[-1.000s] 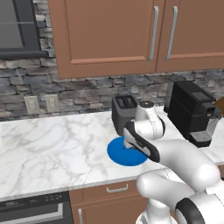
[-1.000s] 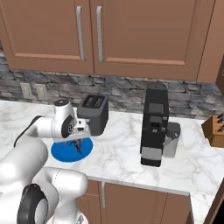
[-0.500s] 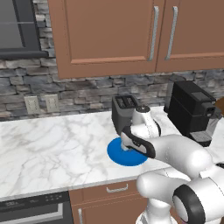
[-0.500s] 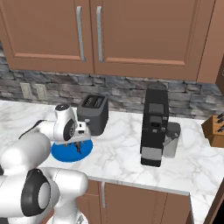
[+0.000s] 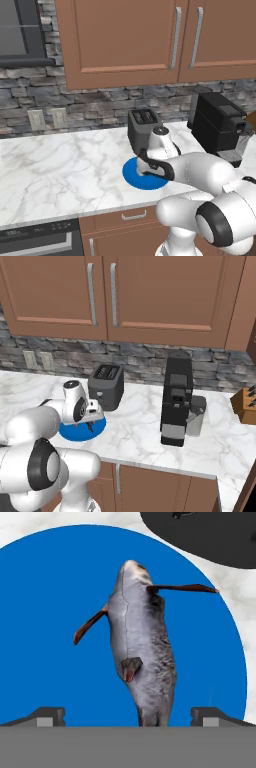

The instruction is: Place the fish on the rack of the oven, and slide the rack back inside. Close the oven door.

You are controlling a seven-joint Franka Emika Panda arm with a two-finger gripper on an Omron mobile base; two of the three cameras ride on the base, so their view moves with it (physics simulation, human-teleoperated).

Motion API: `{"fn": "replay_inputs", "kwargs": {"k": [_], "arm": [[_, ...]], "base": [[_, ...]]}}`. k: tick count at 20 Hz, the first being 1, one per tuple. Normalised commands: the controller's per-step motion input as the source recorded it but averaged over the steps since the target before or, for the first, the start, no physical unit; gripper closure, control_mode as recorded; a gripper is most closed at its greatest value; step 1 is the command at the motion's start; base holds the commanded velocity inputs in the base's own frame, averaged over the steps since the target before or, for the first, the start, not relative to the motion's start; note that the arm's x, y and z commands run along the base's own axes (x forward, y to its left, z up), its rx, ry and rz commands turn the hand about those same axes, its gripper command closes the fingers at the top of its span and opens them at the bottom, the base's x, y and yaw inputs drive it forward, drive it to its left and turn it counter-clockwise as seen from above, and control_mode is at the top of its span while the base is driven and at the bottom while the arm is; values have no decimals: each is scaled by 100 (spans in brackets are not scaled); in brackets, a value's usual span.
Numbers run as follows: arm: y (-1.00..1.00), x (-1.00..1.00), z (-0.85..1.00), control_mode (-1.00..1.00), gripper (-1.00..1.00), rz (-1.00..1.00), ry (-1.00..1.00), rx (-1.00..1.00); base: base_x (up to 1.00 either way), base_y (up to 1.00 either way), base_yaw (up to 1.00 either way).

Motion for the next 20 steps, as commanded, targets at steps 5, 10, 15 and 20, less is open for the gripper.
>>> {"fn": "replay_inputs", "kwargs": {"k": [5, 10, 15, 20], "arm": [[2, 15, -4, -100, -100, 0, 0, 0], [0, 20, 0, -100, -100, 0, 0, 0], [0, 27, 0, -100, -100, 0, 0, 0], [0, 33, -12, -100, -100, 0, 0, 0]], "base": [[0, 0, 0], [0, 0, 0], [0, 0, 0], [0, 0, 0]]}}
